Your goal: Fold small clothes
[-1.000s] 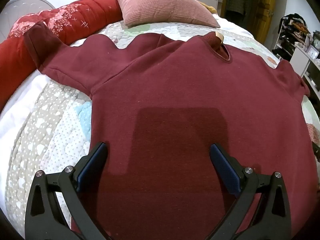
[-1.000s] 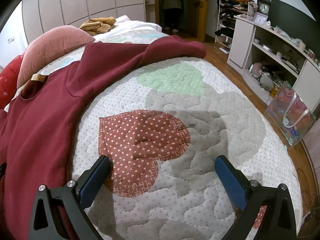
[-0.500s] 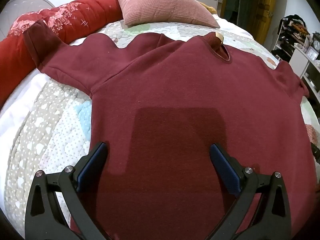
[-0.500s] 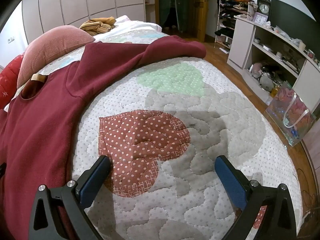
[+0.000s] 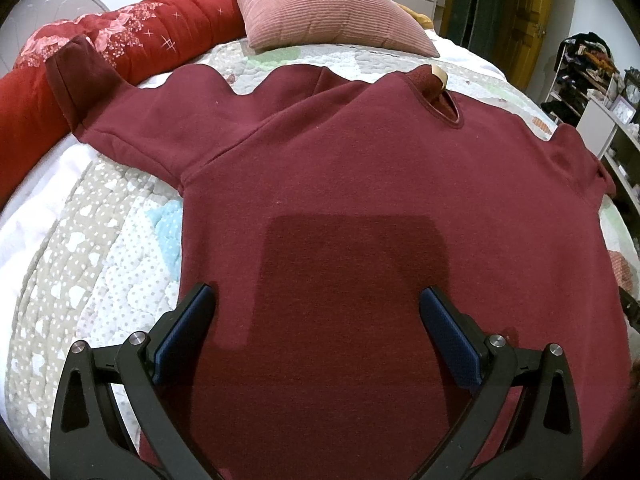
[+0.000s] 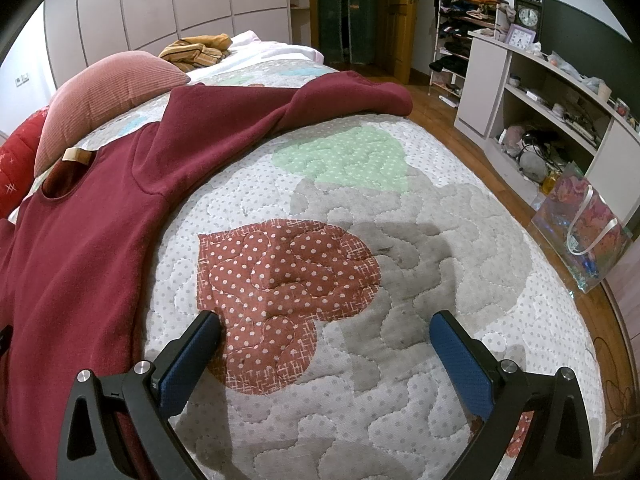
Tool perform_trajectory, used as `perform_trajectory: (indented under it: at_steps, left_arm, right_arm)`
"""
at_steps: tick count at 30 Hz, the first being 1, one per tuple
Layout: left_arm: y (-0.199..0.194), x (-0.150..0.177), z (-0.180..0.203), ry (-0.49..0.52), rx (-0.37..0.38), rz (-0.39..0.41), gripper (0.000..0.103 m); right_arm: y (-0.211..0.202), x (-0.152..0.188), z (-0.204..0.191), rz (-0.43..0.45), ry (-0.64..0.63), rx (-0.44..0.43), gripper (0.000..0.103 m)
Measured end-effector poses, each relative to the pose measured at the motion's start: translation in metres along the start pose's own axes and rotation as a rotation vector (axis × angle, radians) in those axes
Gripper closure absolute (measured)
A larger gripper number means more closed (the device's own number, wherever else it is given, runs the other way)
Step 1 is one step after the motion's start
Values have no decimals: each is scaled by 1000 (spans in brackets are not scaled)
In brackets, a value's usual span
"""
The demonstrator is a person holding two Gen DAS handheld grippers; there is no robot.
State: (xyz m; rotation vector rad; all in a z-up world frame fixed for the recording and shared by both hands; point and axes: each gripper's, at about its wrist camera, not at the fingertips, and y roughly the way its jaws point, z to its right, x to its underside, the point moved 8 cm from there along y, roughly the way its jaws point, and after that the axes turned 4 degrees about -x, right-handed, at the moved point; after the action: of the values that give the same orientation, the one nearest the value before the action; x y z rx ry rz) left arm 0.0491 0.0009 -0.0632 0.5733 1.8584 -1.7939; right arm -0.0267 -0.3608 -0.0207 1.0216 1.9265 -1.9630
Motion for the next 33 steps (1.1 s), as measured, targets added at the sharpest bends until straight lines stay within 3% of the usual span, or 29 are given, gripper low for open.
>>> perform_trajectory:
  at_steps: [19, 26, 30, 33]
  left_arm:
    - [2, -1, 0, 3, -5, 0, 0]
    - [-4, 1, 1, 16, 2, -49, 0]
    - [-24, 1, -6, -7, 19, -4, 1]
    - [-43, -2, -16, -47, 28, 29, 1]
  right_arm:
    - [0, 0, -1, 0, 0, 0, 0]
    - [-1, 0, -1, -12, 7, -14, 0]
    - [-23, -4, -2, -73, -33, -40, 1]
    - [-53, -2, -11, -60, -61, -67, 1]
